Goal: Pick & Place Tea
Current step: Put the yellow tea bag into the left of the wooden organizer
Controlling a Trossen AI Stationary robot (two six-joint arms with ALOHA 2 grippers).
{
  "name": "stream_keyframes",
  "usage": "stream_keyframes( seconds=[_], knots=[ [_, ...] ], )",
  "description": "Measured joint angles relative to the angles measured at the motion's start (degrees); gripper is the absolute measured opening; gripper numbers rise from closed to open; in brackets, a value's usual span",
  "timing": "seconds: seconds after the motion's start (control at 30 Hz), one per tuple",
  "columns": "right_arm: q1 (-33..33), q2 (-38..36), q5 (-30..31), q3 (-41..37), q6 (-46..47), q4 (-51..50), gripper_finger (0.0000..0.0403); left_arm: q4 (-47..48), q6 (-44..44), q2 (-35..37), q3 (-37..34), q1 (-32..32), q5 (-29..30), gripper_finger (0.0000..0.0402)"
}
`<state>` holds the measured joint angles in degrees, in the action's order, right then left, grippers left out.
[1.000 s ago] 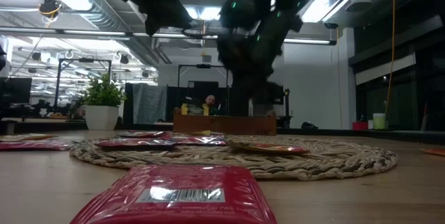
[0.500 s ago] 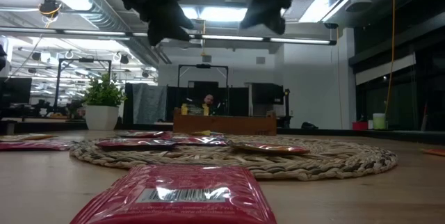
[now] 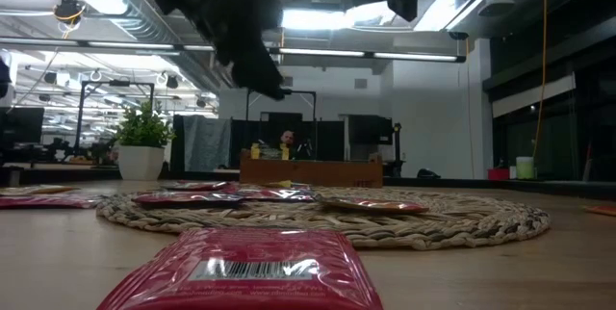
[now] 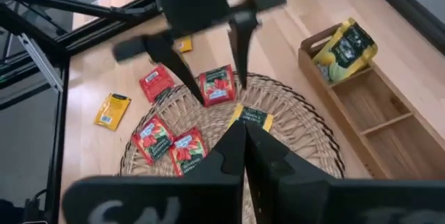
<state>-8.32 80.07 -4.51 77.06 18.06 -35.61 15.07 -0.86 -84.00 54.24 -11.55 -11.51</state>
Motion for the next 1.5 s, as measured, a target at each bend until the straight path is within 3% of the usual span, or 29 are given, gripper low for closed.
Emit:
stream_keyframes(
  seconds=[0.17,0.33,0.53,1.17,1.33,1.5],
  knots=[
    [0.0,0.1,0.0,0.0,1.2,-0.3,0.0011,0.6,-1.3,-5.2,1.7,-0.9,0.0,0.024],
    [0.0,0.1,0.5,0.0,0.9,-0.6,0.0012,2.8,4.0,-9.4,3.6,-0.5,0.3,0.0242],
    [0.0,0.1,0.5,0.0,0.0,-0.8,0.0012,5.0,6.6,-13.7,4.5,-0.5,4.8,0.0239],
    [0.0,0.1,1.0,0.0,-0.3,-1.4,0.0012,3.9,6.1,-20.4,4.6,-1.2,7.2,0.0236],
    [0.0,0.1,3.3,0.0,-0.3,-1.6,0.0012,2.7,6.0,-21.5,4.7,-1.2,7.0,0.0215],
    [0.0,0.1,3.4,0.0,-0.3,-1.7,0.0012,2.2,5.9,-21.7,4.8,-1.2,7.2,0.0168]
  ],
)
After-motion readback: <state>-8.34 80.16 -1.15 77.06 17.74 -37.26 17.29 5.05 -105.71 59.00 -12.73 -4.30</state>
